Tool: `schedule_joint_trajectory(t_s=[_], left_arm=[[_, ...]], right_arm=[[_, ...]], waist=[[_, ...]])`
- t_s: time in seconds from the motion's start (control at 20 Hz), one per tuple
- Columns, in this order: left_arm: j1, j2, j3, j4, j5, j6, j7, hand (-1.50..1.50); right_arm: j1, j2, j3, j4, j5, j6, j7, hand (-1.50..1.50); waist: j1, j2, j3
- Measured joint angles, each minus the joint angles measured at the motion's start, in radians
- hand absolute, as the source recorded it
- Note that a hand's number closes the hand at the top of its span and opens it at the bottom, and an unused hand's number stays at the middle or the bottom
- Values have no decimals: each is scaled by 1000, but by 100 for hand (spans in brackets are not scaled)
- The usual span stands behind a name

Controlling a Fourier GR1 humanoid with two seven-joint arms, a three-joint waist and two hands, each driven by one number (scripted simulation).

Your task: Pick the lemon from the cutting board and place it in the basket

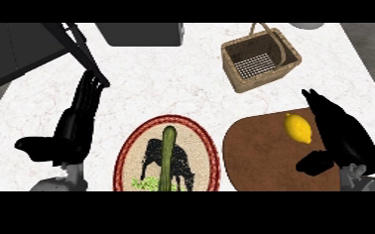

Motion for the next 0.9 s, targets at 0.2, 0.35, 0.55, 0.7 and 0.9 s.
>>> schedule_joint_trajectory(t_s=[0.2, 0.35, 0.55, 0.7, 0.9], left_arm=[[18, -5, 15, -9, 2, -19, -5, 0], [13, -25, 6, 0, -23, -13, -9, 0], [43, -18, 23, -28, -14, -43, -5, 0], [36, -24, 29, -39, -23, -43, 14, 0], [34, -28, 49, -25, -21, -62, 3, 0]], right_arm=[[-15, 26, -15, 65, 31, -3, -39, -150], [-34, 46, -32, 121, 53, 2, -61, -150], [-39, 63, -58, 161, 71, 9, -92, -150], [-37, 90, -56, 211, 102, -22, -125, -150], [-37, 109, -70, 243, 124, -28, -162, -150]], waist=[[1, 0, 0], [1, 0, 0], [2, 0, 0], [2, 0, 0], [1, 0, 0]])
